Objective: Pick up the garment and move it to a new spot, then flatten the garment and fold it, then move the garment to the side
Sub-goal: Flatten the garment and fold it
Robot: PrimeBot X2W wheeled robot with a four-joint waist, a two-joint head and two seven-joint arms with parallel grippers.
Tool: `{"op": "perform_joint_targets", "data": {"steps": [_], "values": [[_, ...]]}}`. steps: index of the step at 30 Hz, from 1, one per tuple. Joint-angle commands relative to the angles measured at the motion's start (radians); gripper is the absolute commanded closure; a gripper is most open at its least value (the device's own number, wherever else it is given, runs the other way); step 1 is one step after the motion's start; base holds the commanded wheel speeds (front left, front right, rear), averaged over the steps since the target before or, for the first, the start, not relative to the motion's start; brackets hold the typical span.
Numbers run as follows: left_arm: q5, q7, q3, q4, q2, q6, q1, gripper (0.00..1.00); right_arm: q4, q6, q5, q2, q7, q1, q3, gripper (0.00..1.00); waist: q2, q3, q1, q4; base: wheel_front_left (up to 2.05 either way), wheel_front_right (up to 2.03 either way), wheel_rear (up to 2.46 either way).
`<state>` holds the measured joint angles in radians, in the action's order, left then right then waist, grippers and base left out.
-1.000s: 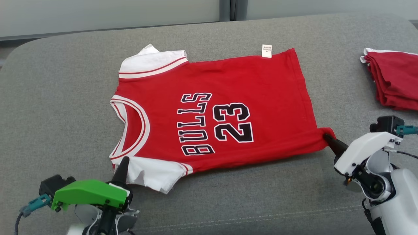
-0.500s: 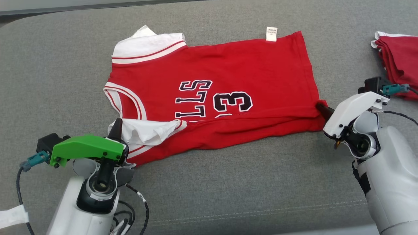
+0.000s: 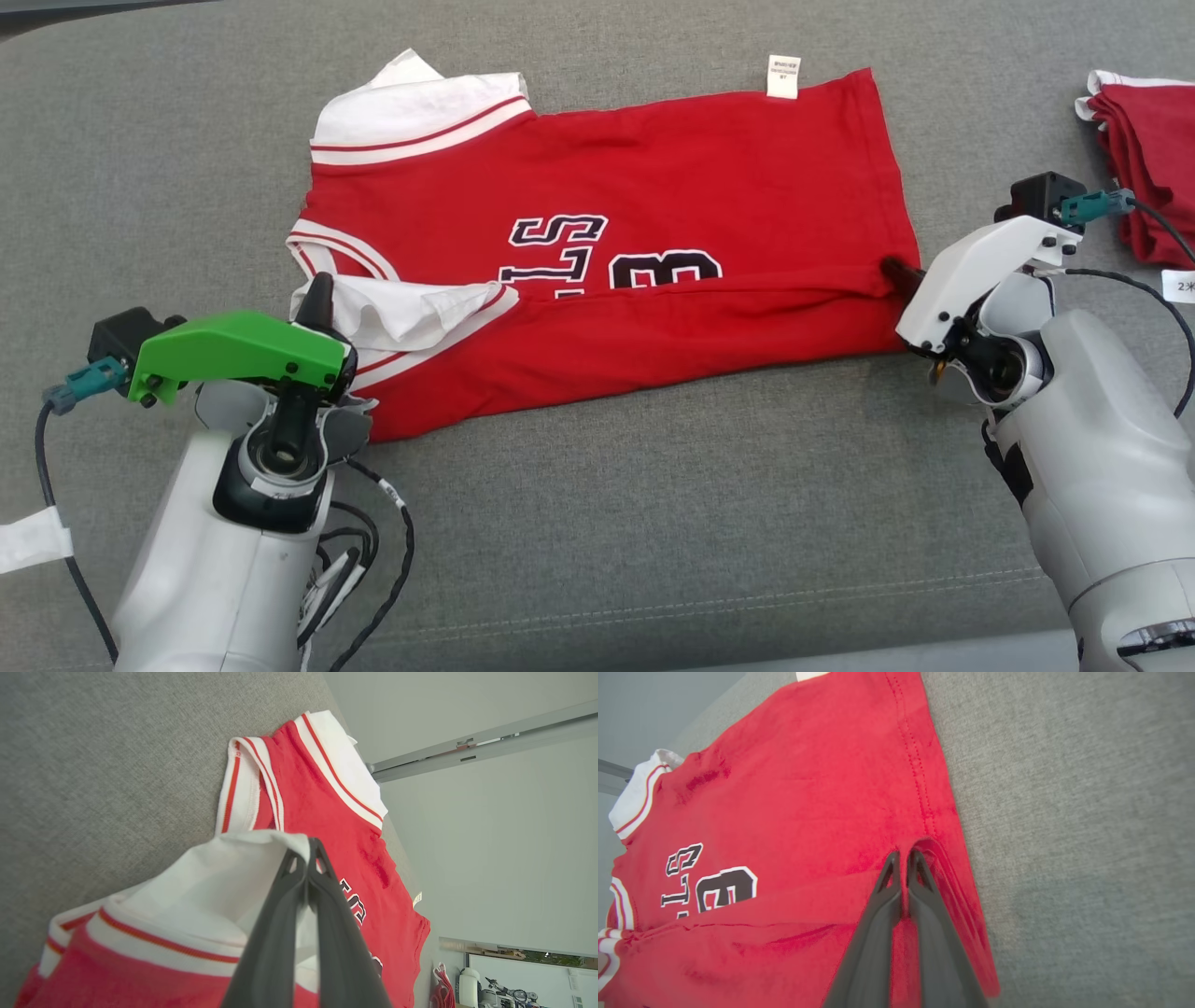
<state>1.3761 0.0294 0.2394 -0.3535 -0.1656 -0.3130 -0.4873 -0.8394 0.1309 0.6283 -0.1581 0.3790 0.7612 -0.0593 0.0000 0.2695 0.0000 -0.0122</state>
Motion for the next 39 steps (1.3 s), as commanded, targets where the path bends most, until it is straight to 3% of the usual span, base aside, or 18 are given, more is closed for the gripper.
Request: {"op": "perform_joint_targets", "data": {"steps": [1, 3, 4, 5, 6, 7, 8, 17, 24, 33, 39], "values": [[-0.006, 0.0, 0.005, -0.019, 0.002, 0.009, -0.032, 1.0, -0.02, 0.0, -0.004, -0.002, -0.013, 0.02, -0.008, 1.0, 0.0, 0.004, 0.0, 0.002, 0.0, 0.0, 0.0], [-0.009, 0.003, 0.008, -0.042, 0.006, 0.013, -0.051, 1.0, -0.042, 0.0, 0.0, 0.0, -0.023, 0.034, -0.017, 1.0, 0.0, 0.006, 0.0, 0.002, 0.0, 0.0, 0.0], [-0.009, 0.002, 0.007, -0.055, 0.007, 0.016, -0.061, 1.0, -0.052, 0.0, 0.002, 0.001, -0.028, 0.04, -0.02, 0.71, 0.0, 0.006, 0.0, 0.002, 0.0, 0.0, 0.0], [-0.012, -0.003, 0.005, -0.068, 0.007, 0.017, -0.07, 0.84, -0.061, 0.0, 0.005, 0.003, -0.034, 0.046, -0.025, 0.59, 0.0, 0.007, 0.0, 0.001, 0.0, 0.0, 0.0], [-0.015, -0.007, 0.005, -0.079, 0.008, 0.019, -0.076, 0.6, -0.069, 0.0, 0.007, 0.006, -0.04, 0.05, -0.029, 0.44, 0.0, 0.007, 0.0, 0.001, 0.0, 0.0, 0.0], [-0.018, -0.01, 0.006, -0.091, 0.01, 0.023, -0.083, 0.19, -0.077, 0.0, 0.011, 0.008, -0.043, 0.054, -0.034, 0.11, 0.0, 0.006, 0.0, 0.0, 0.0, 0.0, 0.0], [-0.022, -0.016, 0.007, -0.098, 0.01, 0.028, -0.088, 0.0, -0.082, 0.0, 0.015, 0.009, -0.05, 0.058, -0.039, 0.0, 0.0, 0.006, 0.0, -0.001, 0.0, 0.0, 0.0], [-0.045, -0.076, -0.003, -0.115, -0.005, 0.122, -0.078, 0.0, -0.076, 0.0, 0.071, -0.021, -0.138, 0.082, -0.062, 0.0, 0.0, -0.005, 0.0, -0.007, 0.0, 0.0, 0.0], [-0.085, -0.089, 0.035, -0.058, -0.037, 0.152, 0.008, 0.0, -0.009, 0.0, 0.135, -0.06, -0.178, 0.042, -0.08, 0.0, 0.0, -0.019, 0.0, -0.008, 0.0, 0.0, 0.0], [-0.078, -0.117, 0.04, 0.056, -0.039, 0.119, 0.21, 0.0, 0.118, 0.0, 0.225, -0.128, -0.233, -0.093, -0.095, 0.0, 0.0, -0.049, 0.0, -0.014, 0.0, 0.0, 0.0], [-0.048, -0.125, 0.031, 0.087, -0.021, 0.087, 0.319, 0.0, 0.2, 0.0, 0.267, -0.131, -0.262, -0.207, -0.105, 0.0, 0.0, -0.061, 0.0, -0.024, 0.0, 0.0, 0.0]]}}
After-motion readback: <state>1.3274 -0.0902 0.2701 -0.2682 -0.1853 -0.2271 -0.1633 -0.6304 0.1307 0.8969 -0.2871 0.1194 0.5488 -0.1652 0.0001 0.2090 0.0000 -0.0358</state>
